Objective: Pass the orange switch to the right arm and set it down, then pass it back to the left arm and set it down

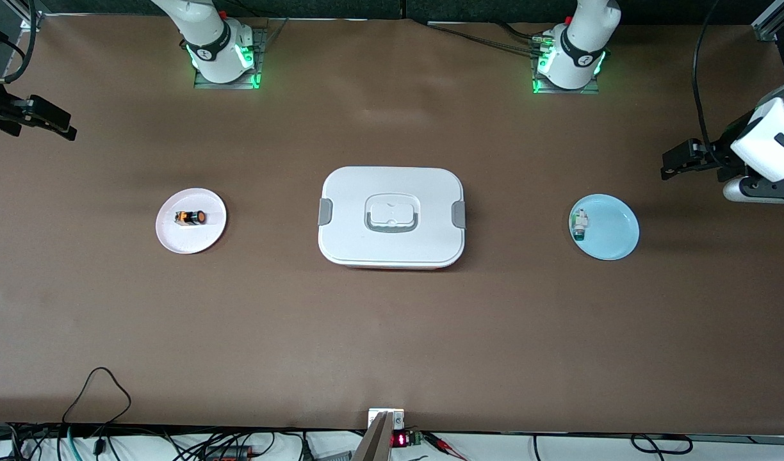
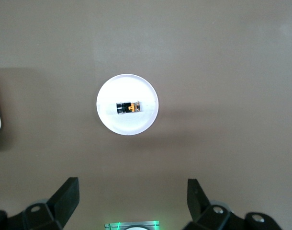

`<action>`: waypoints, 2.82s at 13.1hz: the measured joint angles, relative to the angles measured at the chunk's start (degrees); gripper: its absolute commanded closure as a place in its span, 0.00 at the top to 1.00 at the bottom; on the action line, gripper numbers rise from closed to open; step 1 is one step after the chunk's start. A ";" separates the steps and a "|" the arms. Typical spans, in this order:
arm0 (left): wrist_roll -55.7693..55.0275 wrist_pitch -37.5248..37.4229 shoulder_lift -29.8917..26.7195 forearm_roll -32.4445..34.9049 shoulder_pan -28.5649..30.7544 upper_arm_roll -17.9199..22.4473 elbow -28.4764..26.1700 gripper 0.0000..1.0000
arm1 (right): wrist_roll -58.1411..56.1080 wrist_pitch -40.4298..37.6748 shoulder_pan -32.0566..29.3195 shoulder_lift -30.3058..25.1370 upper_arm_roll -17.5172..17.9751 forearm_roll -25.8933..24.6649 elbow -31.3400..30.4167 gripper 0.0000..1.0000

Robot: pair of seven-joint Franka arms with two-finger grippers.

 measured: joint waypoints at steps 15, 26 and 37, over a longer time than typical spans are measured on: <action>0.00 0.00 0.00 0.00 0.00 0.00 -0.01 1.00 | -0.22 5.18 0.37 9.69 0.59 0.86 -0.10 1.00; 0.00 0.00 0.02 0.00 0.04 0.00 -0.01 1.00 | 0.23 13.94 1.80 20.92 0.87 2.26 -0.77 1.00; 0.00 0.00 0.04 0.00 0.11 0.00 -0.02 1.00 | 0.35 38.43 2.12 22.10 0.87 2.20 -20.79 1.00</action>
